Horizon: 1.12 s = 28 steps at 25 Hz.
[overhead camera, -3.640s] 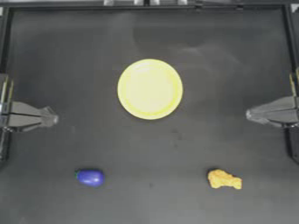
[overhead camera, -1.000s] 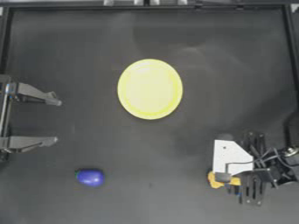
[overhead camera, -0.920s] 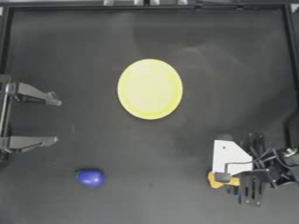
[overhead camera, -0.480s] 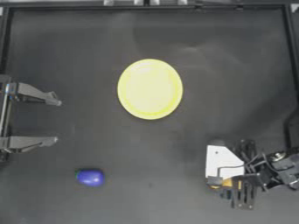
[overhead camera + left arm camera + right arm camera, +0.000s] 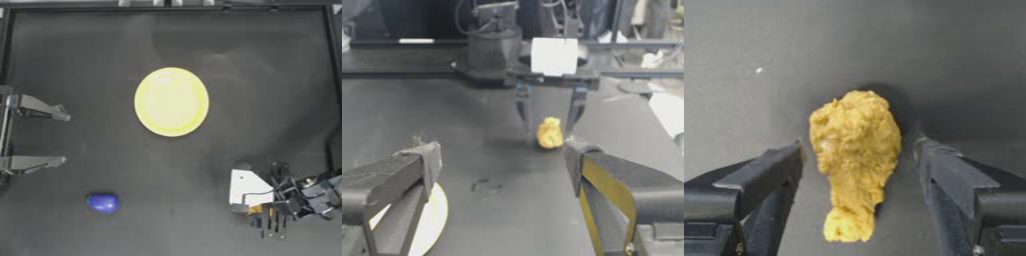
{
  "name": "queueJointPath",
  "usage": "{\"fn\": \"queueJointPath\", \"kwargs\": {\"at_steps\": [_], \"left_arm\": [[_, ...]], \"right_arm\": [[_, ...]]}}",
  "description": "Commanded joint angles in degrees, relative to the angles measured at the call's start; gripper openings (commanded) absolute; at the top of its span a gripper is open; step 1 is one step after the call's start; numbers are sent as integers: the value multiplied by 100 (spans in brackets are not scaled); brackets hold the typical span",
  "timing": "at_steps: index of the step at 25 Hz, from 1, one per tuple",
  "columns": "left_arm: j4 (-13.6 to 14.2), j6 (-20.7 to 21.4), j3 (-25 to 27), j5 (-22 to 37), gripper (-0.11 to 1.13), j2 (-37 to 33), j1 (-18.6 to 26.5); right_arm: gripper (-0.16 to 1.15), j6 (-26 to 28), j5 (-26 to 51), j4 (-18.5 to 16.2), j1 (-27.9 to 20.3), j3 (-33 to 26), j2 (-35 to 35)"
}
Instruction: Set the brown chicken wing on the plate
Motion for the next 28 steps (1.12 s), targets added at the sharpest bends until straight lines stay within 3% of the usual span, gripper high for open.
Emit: {"fn": "queueJointPath", "kwargs": {"at_steps": [1, 7, 14, 18, 24, 28], "left_arm": [[-9, -9, -97, -18, 102, 62, 9], [-9, -9, -105, -18, 102, 70, 9], [-9, -18, -105, -18, 102, 70, 9], [-9, -9, -105, -18, 102, 70, 9], [-9, -9, -88, -18, 102, 70, 9], [-9, 0, -88, -18, 102, 62, 9]], "right_arm": [[81, -26, 0, 18, 0, -88, -18], [27, -105, 62, 9, 0, -141, -18], [27, -123, 246, -264, -62, -360, -316], [27, -149, 360, -686, -272, -527, -800], [27, -457, 360, -1222, -1020, -642, -1468], [27, -1195, 352, -1257, -1644, -826, -1538]]}}
